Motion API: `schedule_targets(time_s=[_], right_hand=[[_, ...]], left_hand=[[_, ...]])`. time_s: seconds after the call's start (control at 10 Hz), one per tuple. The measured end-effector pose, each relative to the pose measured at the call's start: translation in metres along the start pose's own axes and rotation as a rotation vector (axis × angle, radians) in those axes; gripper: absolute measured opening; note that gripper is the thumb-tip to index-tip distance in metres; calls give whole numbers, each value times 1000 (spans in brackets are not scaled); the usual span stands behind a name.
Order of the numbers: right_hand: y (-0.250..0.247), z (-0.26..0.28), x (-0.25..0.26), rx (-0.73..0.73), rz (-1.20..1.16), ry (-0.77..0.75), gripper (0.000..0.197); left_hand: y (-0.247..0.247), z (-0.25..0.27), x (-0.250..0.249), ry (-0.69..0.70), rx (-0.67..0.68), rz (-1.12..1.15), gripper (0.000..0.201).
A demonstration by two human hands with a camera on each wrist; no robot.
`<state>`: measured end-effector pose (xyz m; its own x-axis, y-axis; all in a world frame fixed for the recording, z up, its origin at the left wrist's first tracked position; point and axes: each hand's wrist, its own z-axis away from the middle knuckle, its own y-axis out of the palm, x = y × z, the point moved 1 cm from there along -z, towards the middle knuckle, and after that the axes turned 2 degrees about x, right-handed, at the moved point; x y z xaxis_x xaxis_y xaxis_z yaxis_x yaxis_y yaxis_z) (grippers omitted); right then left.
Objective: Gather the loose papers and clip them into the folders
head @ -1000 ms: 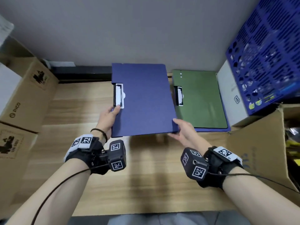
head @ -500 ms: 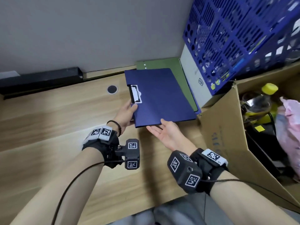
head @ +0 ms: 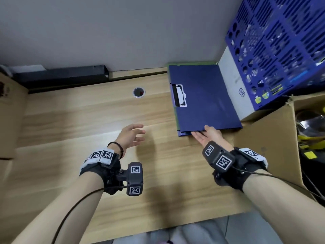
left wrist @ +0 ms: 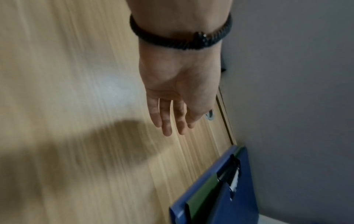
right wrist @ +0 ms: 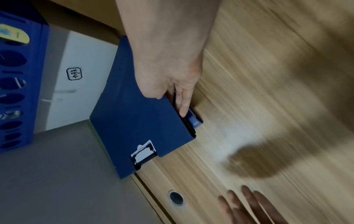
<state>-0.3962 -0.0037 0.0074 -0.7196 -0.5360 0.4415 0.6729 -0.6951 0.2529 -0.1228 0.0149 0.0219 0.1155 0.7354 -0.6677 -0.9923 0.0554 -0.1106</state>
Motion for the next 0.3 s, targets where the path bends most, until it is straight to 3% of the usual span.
schedule_targets(time_s=[0.1,0.3], right_hand=[[6,-4,1,-31,21,-38,18],[4,-5,-8,-156,176,-31,33]], left_hand=[[-17,3,17,-49,-48,-2,31],[-41,15,44,-110,-146,11,28]])
